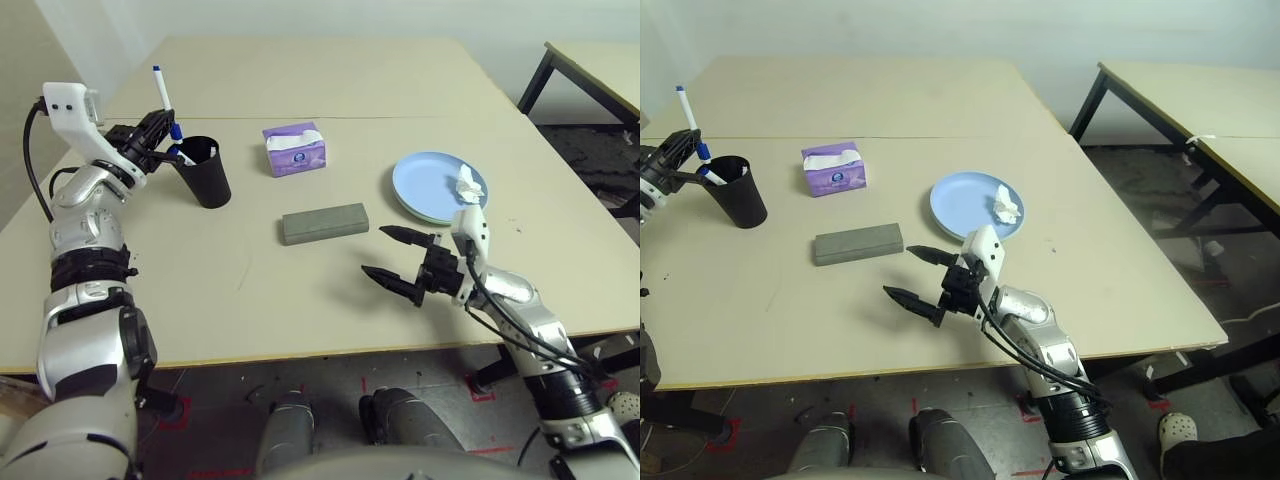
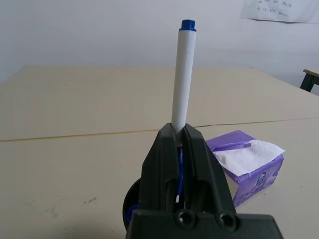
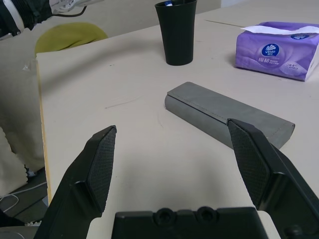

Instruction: Organize and tidy the items on the table.

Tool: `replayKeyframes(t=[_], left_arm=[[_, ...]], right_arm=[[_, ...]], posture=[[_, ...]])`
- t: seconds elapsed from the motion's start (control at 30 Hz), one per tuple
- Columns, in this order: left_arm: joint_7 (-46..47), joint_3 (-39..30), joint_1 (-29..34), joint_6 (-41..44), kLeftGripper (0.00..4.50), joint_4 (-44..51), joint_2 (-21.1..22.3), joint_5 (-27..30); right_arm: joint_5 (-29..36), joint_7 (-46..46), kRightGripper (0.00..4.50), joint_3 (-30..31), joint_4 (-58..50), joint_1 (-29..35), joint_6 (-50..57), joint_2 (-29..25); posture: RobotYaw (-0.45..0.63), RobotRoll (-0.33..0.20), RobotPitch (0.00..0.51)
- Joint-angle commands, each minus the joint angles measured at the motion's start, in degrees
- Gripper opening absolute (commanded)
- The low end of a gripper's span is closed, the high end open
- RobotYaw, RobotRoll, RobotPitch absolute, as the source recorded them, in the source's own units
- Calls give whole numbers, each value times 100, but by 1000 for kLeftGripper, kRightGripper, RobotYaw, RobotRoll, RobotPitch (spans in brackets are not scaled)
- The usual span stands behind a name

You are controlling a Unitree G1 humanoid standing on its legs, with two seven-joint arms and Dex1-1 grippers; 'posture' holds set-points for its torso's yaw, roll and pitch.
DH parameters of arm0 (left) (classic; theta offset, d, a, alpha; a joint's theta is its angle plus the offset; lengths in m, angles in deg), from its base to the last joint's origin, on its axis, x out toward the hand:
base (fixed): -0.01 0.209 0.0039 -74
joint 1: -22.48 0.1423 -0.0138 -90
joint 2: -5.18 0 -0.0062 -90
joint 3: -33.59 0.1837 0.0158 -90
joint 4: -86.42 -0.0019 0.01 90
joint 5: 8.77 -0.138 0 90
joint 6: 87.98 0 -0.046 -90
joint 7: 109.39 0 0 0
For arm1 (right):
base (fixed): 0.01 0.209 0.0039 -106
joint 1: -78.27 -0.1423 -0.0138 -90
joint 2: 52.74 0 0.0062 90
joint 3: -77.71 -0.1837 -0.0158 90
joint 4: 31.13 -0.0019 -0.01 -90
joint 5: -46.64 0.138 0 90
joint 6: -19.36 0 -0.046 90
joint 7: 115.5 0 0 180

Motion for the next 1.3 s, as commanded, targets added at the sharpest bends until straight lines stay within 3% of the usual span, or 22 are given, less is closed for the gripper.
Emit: replayKeyframes(t=[0.03, 0.57, 1.03, 1.3], left_arm=[[11, 93, 11, -65, 22, -143, -98, -61], [136, 305, 501, 12, 22, 236, -202, -103], [192, 224, 719, 58, 4486, 378, -22, -51], [8, 23, 775, 152, 4486, 856, -46, 307]], right_arm=[[3, 19, 4500, -7, -119, 18, 82, -22], [26, -16, 4500, 8, -237, 7, 155, -13], [-16, -117, 4500, 17, -57, -109, 104, 13], [127, 256, 4500, -373, 27, -476, 139, 150]], posture=[[-119, 0, 101], [-126, 0, 101], [-110, 0, 99], [-102, 0, 99]])
